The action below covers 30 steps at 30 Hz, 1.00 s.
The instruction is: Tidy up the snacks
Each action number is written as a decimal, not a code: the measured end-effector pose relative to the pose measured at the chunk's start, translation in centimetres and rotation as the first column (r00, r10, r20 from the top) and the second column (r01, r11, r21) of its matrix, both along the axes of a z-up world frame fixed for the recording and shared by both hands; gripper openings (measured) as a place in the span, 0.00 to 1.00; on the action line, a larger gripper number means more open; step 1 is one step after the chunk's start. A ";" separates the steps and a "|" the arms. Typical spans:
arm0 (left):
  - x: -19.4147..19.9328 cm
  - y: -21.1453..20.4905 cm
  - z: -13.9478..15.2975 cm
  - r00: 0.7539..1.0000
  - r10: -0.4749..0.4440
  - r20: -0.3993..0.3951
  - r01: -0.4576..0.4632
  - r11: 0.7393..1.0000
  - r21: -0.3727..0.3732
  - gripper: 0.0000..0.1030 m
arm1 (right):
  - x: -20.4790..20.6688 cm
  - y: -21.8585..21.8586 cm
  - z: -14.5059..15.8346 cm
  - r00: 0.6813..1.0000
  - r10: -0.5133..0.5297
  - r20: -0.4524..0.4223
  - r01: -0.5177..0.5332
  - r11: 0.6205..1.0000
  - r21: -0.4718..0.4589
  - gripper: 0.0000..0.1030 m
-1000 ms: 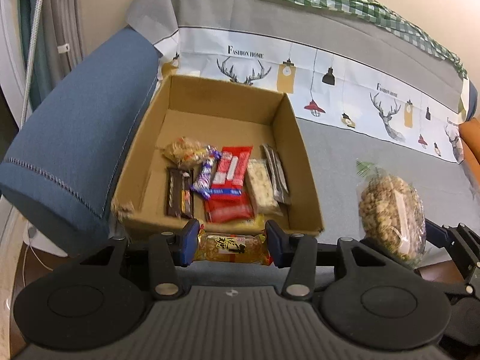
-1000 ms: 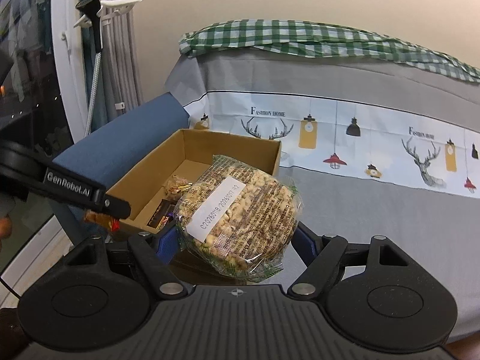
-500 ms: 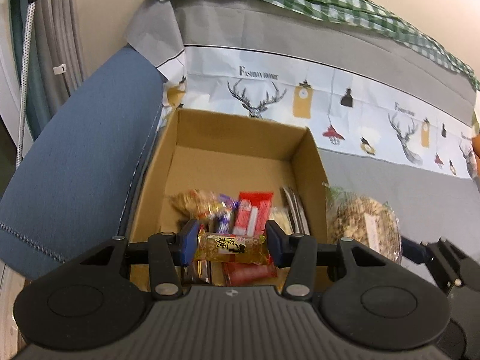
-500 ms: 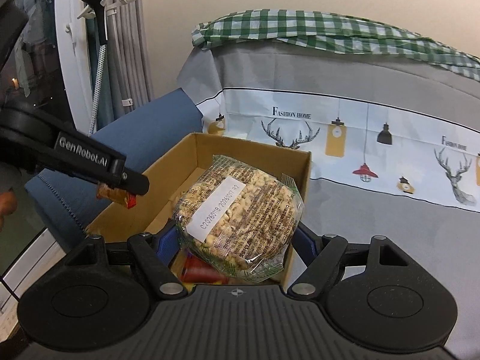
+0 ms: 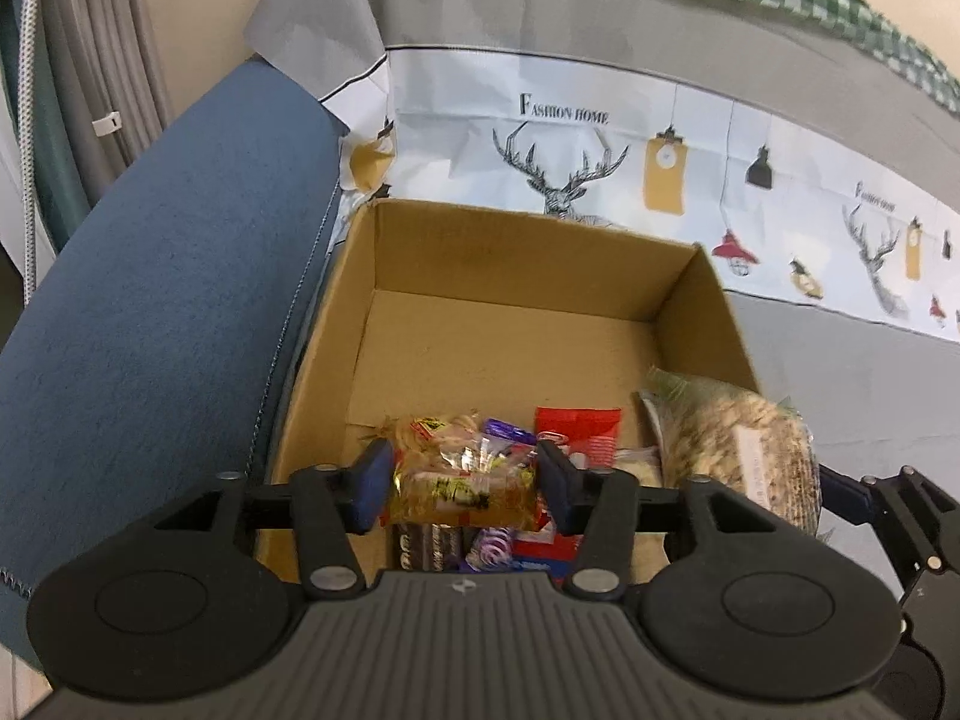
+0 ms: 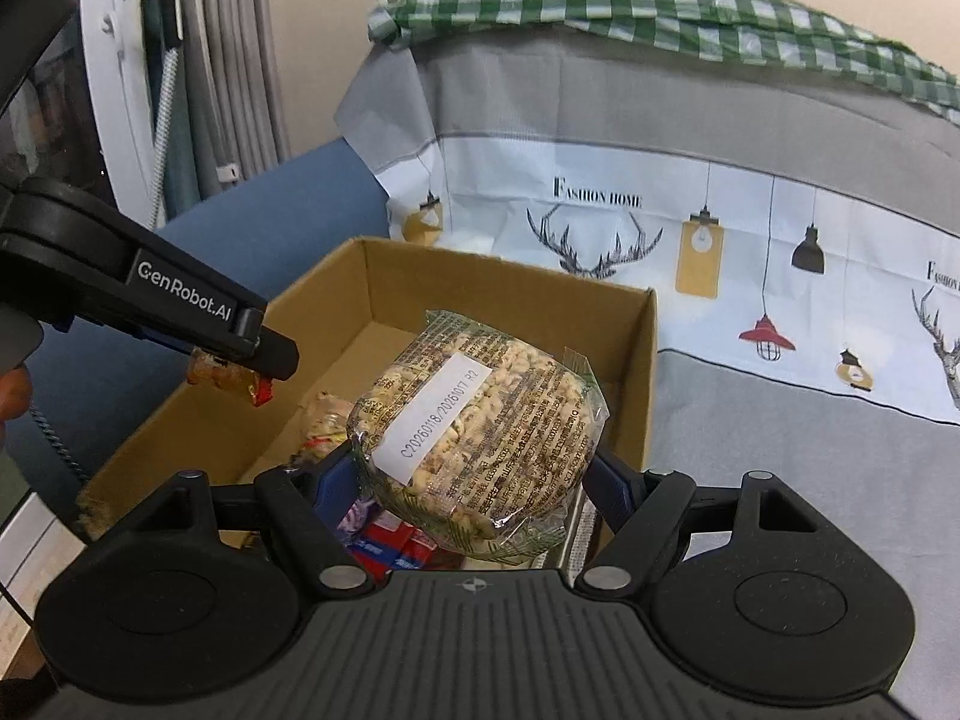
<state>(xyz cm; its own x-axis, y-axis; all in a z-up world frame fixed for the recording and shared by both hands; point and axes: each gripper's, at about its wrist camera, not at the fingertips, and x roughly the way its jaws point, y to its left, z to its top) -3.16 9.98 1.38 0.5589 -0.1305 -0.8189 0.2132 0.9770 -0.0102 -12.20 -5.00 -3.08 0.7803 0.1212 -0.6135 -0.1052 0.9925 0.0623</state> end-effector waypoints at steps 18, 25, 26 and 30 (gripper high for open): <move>-9.9 0.7 2.1 0.998 0.040 0.058 -0.050 0.983 0.176 1.00 | -8.7 -0.6 1.5 0.991 -0.132 -0.032 0.133 0.990 0.040 0.99; -16.6 2.0 3.1 0.998 0.044 0.055 -0.051 0.990 0.135 1.00 | -14.7 0.8 3.3 0.996 -0.083 0.039 0.082 0.996 0.023 0.99; -17.2 2.3 3.2 0.997 0.057 0.051 -0.063 0.990 0.128 1.00 | -15.4 1.0 3.6 0.996 -0.077 0.050 0.076 0.997 0.016 0.99; -19.7 3.4 3.8 0.991 0.121 0.057 -0.127 0.986 0.110 1.00 | -18.3 1.6 4.5 0.992 -0.047 0.115 0.053 0.998 -0.044 0.99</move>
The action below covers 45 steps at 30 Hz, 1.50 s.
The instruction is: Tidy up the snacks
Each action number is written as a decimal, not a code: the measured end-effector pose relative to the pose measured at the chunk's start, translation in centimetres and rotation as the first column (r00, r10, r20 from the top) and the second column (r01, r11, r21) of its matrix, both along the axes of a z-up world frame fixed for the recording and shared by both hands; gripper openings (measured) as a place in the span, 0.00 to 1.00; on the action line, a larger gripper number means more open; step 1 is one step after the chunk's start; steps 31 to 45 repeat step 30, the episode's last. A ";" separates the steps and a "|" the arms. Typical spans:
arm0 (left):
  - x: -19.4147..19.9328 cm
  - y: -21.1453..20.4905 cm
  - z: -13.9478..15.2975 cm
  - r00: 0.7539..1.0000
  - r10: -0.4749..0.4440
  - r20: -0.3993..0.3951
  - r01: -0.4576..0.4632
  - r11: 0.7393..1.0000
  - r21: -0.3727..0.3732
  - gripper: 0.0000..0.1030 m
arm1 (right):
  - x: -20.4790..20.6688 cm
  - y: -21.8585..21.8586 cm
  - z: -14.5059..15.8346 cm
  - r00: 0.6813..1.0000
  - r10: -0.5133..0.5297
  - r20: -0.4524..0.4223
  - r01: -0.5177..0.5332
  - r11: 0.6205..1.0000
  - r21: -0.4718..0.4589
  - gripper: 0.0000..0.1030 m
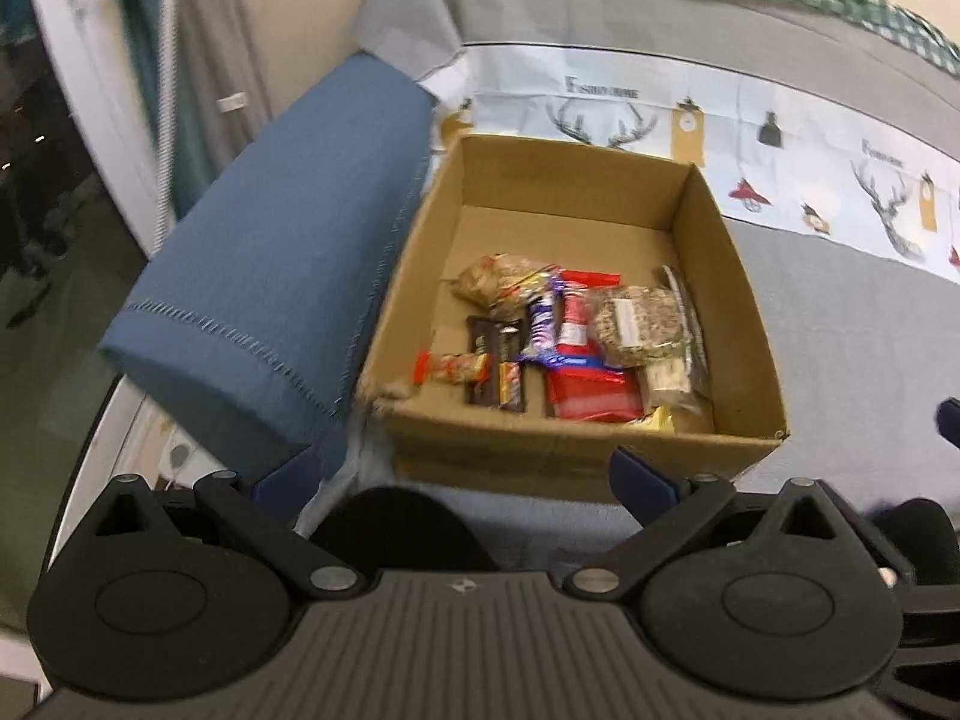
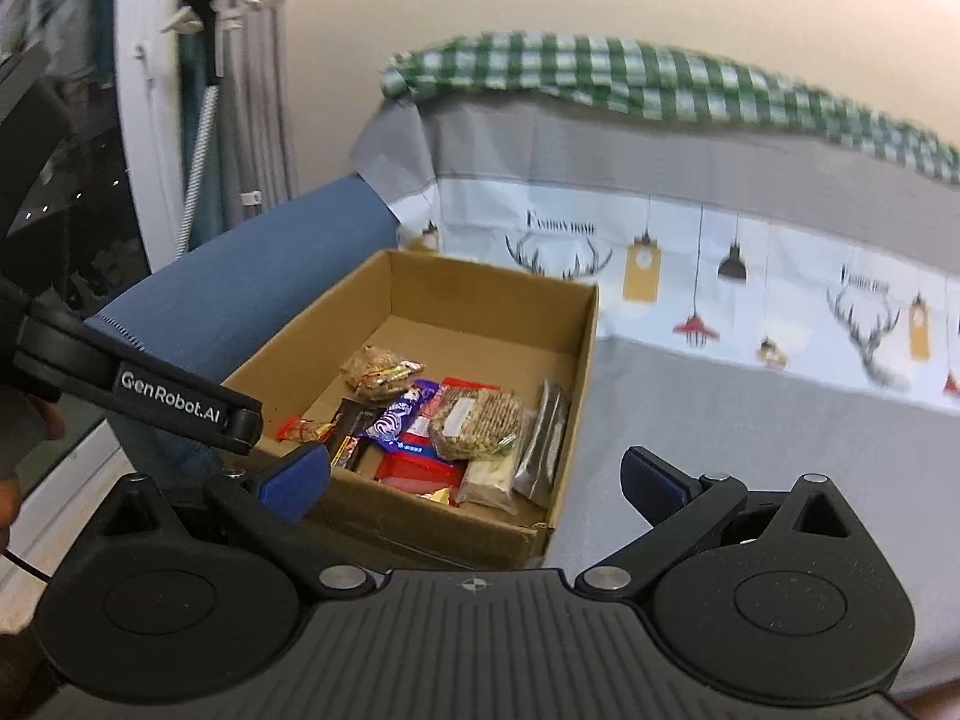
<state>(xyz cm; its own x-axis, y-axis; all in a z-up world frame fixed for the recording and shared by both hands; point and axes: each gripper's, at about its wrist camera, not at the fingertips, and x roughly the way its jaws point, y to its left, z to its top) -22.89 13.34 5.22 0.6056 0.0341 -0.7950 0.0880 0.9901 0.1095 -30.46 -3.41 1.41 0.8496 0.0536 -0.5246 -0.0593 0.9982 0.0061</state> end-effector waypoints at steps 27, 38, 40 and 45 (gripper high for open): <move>-5.1 -1.1 2.5 0.991 0.007 0.132 -0.021 0.994 0.108 1.00 | -5.8 -1.0 2.6 0.989 -0.026 0.144 0.024 1.000 0.018 0.99; -4.9 -1.1 2.2 0.993 0.016 0.119 -0.029 0.994 0.107 1.00 | -5.7 -1.1 2.5 0.990 -0.026 0.141 0.023 0.999 0.026 0.99; -4.9 -1.1 2.2 0.993 0.016 0.119 -0.029 0.994 0.107 1.00 | -5.7 -1.1 2.5 0.990 -0.026 0.141 0.023 0.999 0.026 0.99; -4.9 -1.1 2.2 0.993 0.016 0.119 -0.029 0.994 0.107 1.00 | -5.7 -1.1 2.5 0.990 -0.026 0.141 0.023 0.999 0.026 0.99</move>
